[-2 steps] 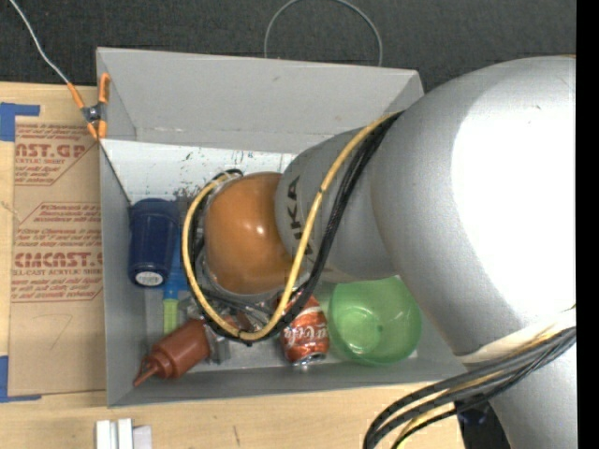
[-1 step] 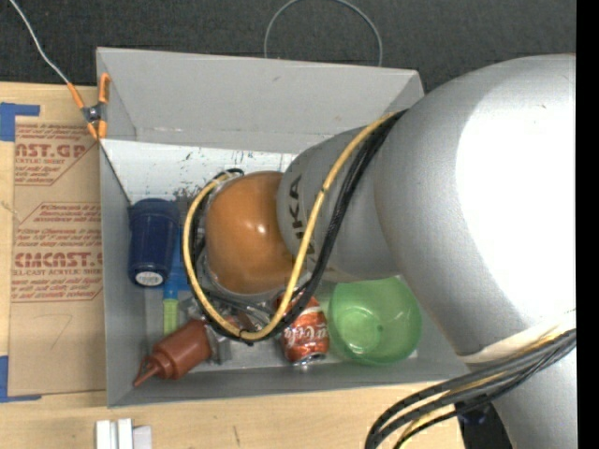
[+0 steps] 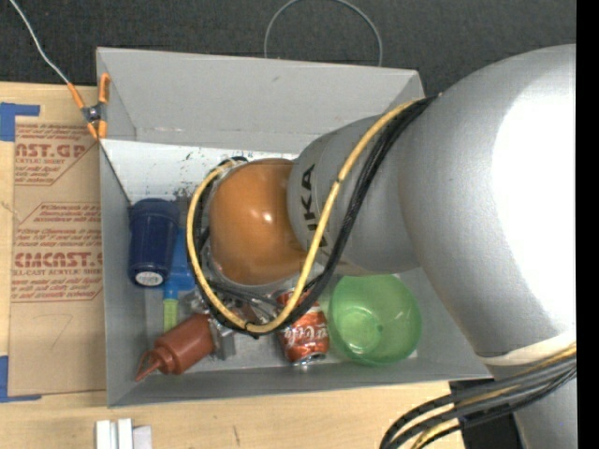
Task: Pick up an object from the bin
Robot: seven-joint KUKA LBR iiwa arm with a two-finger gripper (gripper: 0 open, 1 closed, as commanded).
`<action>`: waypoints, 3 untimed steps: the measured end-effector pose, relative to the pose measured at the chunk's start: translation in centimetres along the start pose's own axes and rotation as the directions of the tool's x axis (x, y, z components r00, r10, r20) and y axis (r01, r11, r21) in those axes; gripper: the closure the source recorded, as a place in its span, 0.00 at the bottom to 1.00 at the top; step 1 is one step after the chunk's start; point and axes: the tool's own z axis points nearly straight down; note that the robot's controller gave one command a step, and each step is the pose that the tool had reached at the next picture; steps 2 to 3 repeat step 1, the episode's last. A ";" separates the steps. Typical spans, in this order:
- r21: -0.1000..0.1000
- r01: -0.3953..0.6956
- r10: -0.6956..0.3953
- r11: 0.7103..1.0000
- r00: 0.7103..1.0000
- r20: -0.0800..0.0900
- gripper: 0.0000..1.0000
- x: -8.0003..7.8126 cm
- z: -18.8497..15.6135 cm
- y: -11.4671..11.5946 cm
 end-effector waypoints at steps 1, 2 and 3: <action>0.001 0.000 0.000 1.000 1.000 0.011 1.00 -0.3 -1.9 0.0; 0.001 0.000 0.000 1.000 1.000 0.011 1.00 -0.3 -1.9 0.0; 0.001 0.000 0.000 1.000 1.000 0.011 1.00 -0.3 -1.9 0.0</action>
Offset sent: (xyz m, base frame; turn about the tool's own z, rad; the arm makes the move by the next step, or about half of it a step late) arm 0.0000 0.0000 0.0394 0.0000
